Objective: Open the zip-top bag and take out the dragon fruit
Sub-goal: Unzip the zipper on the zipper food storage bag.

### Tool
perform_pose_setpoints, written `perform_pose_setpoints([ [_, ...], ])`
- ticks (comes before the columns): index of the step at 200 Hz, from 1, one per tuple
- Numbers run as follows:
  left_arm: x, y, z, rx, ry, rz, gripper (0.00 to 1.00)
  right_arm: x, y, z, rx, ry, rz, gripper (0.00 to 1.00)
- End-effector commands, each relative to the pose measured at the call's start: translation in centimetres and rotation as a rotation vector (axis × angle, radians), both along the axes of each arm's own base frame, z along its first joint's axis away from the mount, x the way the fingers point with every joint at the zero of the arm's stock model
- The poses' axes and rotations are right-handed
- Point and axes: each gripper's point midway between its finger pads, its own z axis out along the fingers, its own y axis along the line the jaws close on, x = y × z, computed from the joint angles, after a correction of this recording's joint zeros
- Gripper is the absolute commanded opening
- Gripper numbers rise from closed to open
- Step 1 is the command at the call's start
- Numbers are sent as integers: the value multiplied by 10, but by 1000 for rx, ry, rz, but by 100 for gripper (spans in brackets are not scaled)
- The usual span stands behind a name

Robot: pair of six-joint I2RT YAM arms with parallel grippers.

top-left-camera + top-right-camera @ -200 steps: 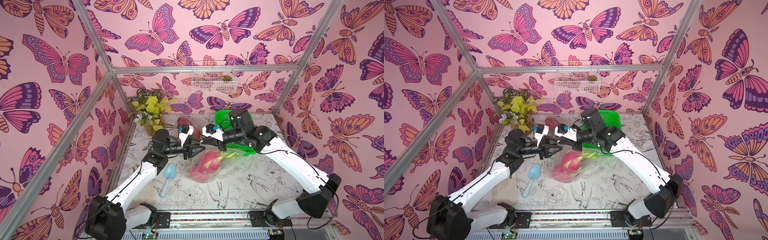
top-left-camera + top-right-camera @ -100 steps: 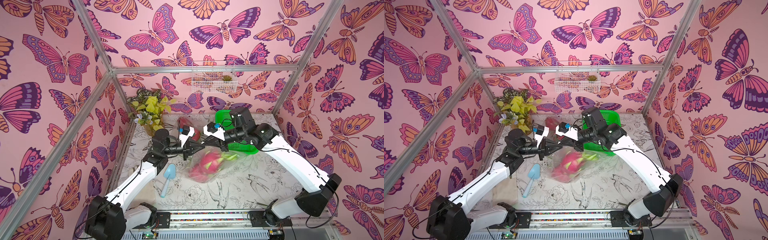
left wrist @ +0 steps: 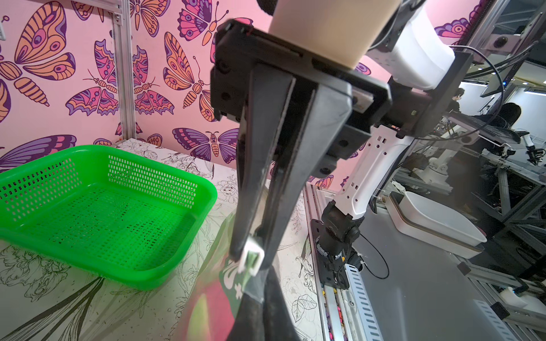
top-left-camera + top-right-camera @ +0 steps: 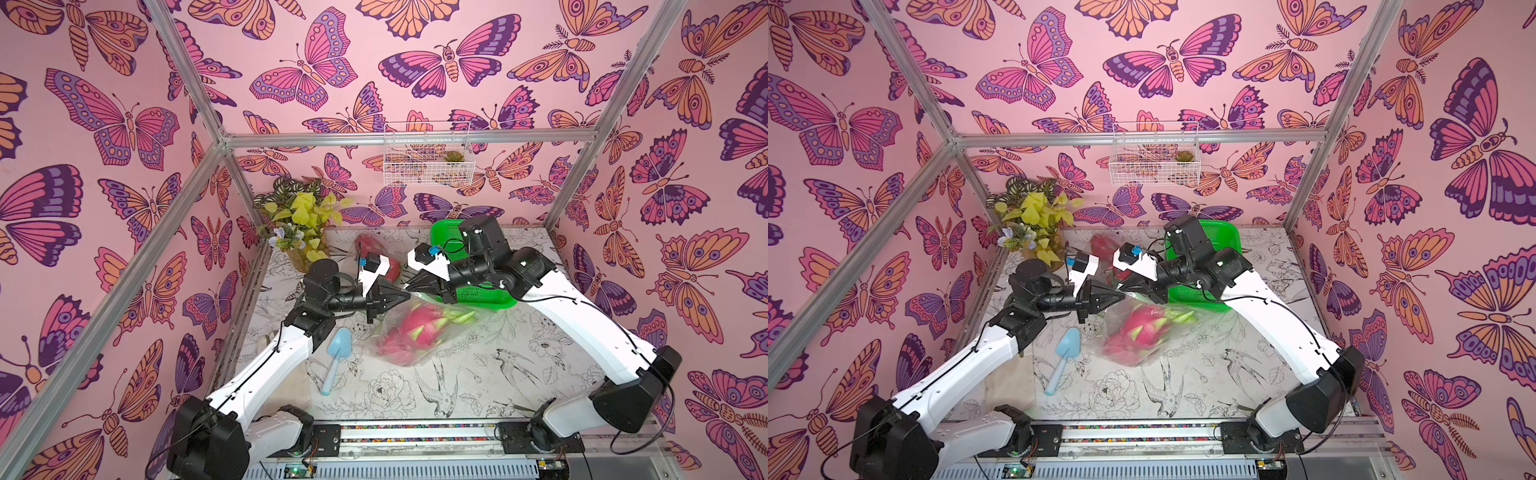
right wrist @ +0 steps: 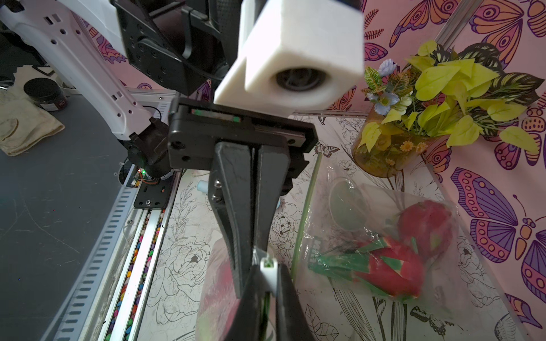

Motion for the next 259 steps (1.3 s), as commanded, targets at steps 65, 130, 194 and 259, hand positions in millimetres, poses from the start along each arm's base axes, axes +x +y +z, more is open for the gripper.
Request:
perform_pose_setpoints([
  [65,-1,15,27,-60,-88,55,0,0,-30,-11,-38,69,-96,0],
  [130,4,19,33,-77,-97,102,0,-2,-30,-23,-54,120,-102,0],
  [194,-8,16,22,-14,-75,12,14,3,-23,-7,-12,113,-95,0],
  [259,-4,16,18,60,-95,20,33,0,-21,-8,-28,127,-59,0],
])
